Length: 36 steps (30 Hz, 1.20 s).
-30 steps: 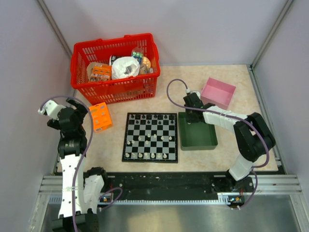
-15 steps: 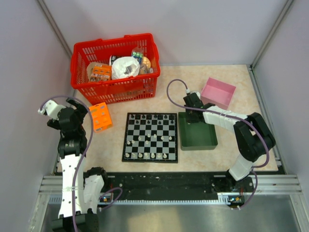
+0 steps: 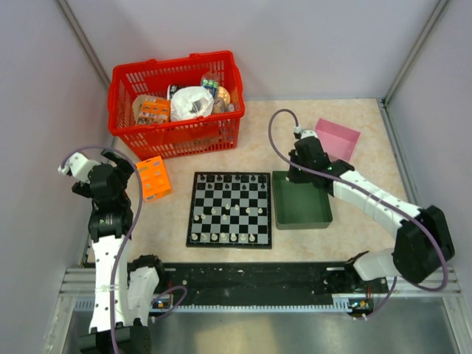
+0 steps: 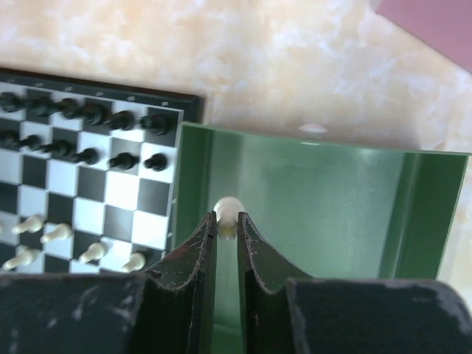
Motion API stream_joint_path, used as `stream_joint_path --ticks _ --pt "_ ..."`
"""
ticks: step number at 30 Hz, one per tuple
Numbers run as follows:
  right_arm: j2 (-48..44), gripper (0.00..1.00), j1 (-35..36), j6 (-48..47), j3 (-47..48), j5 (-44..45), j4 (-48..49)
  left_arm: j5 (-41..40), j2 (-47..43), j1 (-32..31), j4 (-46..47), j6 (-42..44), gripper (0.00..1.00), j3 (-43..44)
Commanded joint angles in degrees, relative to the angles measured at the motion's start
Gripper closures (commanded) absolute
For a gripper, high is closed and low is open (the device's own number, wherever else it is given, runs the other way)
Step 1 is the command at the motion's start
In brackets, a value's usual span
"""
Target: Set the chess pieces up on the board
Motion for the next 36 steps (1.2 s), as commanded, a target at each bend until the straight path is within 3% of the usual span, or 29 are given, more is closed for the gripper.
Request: stream_joint_path --ticks 1,7,15,36 --pt "-7.22 0.9 4.49 1.61 -1.2 0.21 -1.82 0.68 -0.52 0.27 3.18 -0.48 0.01 -0.53" --pt "-10.39 0.91 16.53 4.42 -2.26 5.39 -2.97 1.73 -0.61 0.27 3.36 -1.01 0.01 -0.7" --pt "-6.79 0.92 32.97 11.97 -5.77 11.72 -4.72 0.77 -1.67 0.27 2.74 -0.57 0.01 -0.53" --pt "0.06 0.94 38.7 16.9 -10.17 11.99 -2.88 0.85 -0.96 0.27 3.27 -0.66 0.01 -0.53"
